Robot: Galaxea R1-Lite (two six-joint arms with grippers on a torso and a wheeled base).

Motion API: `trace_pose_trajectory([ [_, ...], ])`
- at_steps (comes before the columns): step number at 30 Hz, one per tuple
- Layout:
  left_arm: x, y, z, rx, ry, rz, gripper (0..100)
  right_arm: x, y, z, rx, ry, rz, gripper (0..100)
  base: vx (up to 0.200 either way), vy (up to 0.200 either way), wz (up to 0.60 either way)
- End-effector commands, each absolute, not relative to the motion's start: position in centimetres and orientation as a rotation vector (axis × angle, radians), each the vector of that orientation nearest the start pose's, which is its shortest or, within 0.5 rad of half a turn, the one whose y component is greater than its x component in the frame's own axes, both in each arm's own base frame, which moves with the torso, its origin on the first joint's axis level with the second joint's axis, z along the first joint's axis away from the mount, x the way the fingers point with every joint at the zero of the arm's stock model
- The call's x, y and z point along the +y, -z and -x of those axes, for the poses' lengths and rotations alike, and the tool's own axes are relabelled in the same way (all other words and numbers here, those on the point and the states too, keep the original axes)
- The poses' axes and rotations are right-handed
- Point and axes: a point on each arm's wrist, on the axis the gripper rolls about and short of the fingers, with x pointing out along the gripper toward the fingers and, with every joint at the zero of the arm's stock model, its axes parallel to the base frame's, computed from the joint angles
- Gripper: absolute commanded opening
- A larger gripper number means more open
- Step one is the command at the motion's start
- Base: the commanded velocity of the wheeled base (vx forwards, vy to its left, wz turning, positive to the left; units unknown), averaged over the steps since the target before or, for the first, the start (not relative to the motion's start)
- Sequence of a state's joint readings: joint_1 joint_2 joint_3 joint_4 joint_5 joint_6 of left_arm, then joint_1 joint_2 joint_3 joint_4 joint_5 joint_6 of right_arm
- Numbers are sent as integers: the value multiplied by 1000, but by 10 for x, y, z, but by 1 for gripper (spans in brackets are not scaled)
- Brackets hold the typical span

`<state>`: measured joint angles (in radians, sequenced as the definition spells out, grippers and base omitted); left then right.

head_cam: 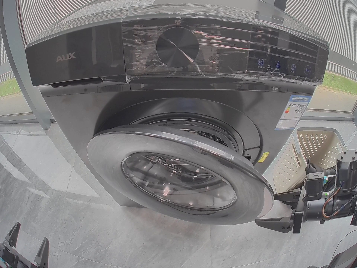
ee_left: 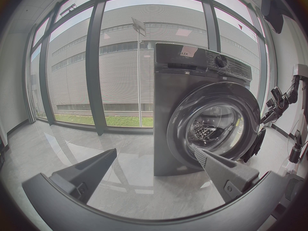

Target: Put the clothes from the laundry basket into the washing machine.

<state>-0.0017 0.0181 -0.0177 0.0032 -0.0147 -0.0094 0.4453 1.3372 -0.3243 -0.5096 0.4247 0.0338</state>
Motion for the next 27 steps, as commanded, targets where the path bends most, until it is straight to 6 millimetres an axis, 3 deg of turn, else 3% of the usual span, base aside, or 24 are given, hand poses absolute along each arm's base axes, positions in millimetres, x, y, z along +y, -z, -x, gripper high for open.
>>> trace_pose_trajectory([
  [1,0,-75,23,6,15,9,100,80,-141,-152,495,-827,-30,100,0,0,0],
  [6,0,-75,23,6,17,9,100,85,-140,-172,519,-791,-28,100,0,0,0],
  [9,0,-75,23,6,17,9,100,90,-136,-180,530,-793,-25,100,-200,0,0],
  [11,0,-75,23,6,15,9,100,94,-127,-185,545,-799,-22,100,0,0,0],
  [20,0,-75,23,6,15,9,100,93,-120,-159,557,-853,-4,100,0,0,0],
  [21,0,-75,23,6,15,9,100,91,-126,-146,527,-880,-3,100,0,0,0],
  [27,0,-75,23,6,15,9,100,90,-132,-149,488,-864,-8,100,0,0,0],
])
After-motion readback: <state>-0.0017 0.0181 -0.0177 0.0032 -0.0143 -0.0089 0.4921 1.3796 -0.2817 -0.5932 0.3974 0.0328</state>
